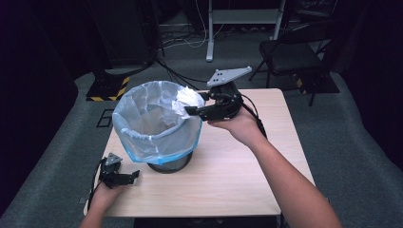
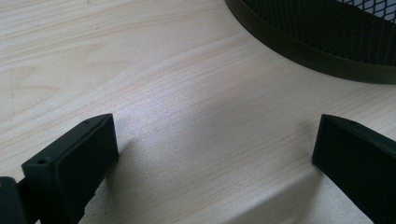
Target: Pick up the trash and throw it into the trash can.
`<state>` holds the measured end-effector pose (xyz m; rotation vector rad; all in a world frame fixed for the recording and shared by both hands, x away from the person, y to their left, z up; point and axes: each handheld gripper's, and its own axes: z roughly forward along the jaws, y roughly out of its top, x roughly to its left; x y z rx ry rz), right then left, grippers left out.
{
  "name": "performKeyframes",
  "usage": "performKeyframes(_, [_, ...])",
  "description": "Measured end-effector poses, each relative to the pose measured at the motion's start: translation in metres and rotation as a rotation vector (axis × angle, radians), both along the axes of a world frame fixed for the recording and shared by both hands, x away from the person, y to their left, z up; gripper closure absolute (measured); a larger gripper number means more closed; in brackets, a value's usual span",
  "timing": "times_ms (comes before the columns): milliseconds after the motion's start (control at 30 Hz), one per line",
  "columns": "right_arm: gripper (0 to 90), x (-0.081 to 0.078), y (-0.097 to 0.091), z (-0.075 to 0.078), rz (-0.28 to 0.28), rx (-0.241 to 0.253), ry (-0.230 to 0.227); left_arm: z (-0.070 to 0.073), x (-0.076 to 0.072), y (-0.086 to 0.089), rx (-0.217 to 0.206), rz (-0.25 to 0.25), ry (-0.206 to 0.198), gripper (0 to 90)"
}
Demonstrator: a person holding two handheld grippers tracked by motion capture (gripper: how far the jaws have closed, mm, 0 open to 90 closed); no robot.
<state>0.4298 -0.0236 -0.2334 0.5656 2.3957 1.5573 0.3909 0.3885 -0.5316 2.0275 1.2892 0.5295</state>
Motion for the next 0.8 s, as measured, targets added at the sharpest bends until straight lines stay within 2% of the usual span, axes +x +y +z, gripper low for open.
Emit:
performKeyframes(100, [44.6, 0.003, 0.01, 0.001, 0.01, 0.001, -0.001, 0.0, -0.001, 0.0, 0.0, 0.0, 0.004, 0.0])
performKeyframes(433, [44.6, 0.012, 0.051, -0.006, 0.042, -0.043, -0.007, 0.0, 0.0, 0.0, 0.001, -0.003, 0.001, 0.0])
performKeyframes(800, [44.6, 0.023, 0.076, -0.016, 0.043, -0.071, 0.01, 0.0, 0.0, 0.0, -0.002, -0.004, 0.0, 0.0])
